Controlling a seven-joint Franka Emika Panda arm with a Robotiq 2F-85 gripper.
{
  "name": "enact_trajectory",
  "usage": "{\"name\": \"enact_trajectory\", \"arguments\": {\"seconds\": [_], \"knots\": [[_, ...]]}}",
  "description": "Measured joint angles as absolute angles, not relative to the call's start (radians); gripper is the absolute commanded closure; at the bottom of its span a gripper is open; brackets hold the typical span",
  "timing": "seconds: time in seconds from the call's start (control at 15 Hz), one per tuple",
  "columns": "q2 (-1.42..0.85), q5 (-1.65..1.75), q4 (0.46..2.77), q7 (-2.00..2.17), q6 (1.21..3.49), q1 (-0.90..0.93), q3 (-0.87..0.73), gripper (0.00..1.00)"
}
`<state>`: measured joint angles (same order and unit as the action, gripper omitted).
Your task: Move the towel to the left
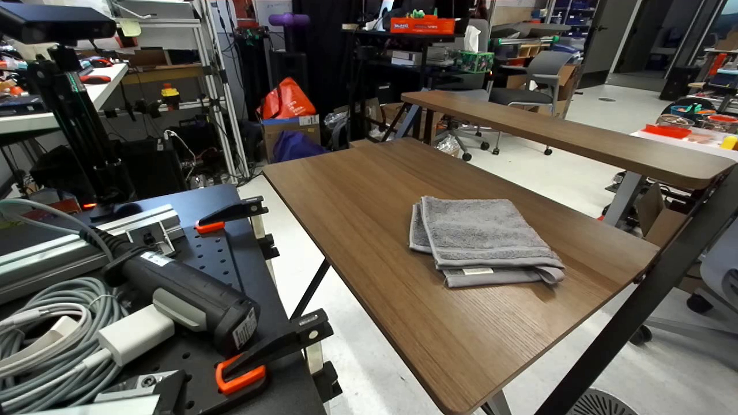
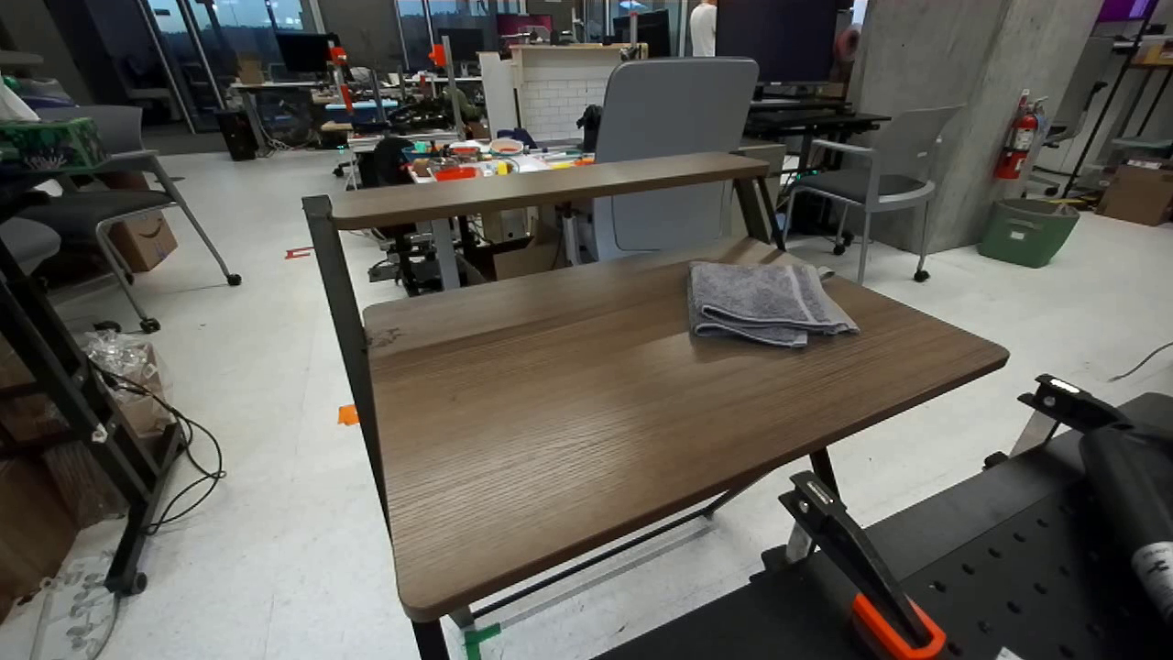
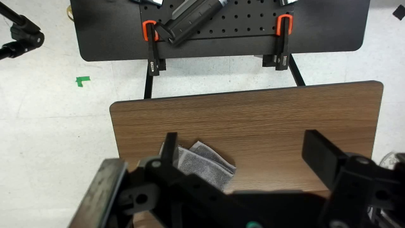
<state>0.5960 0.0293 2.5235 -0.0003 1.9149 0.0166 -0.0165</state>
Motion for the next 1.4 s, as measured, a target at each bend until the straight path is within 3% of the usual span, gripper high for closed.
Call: {"name": "enact_trajectory", "arguments": {"seconds": [0.67, 1.4], "knots": [[0.594, 0.029, 2.524, 0.011, 1.929, 0.017, -0.016, 0.00], [0.337, 0.056, 2.523, 0.221, 2.288, -0.009, 0.027, 0.00]]}}
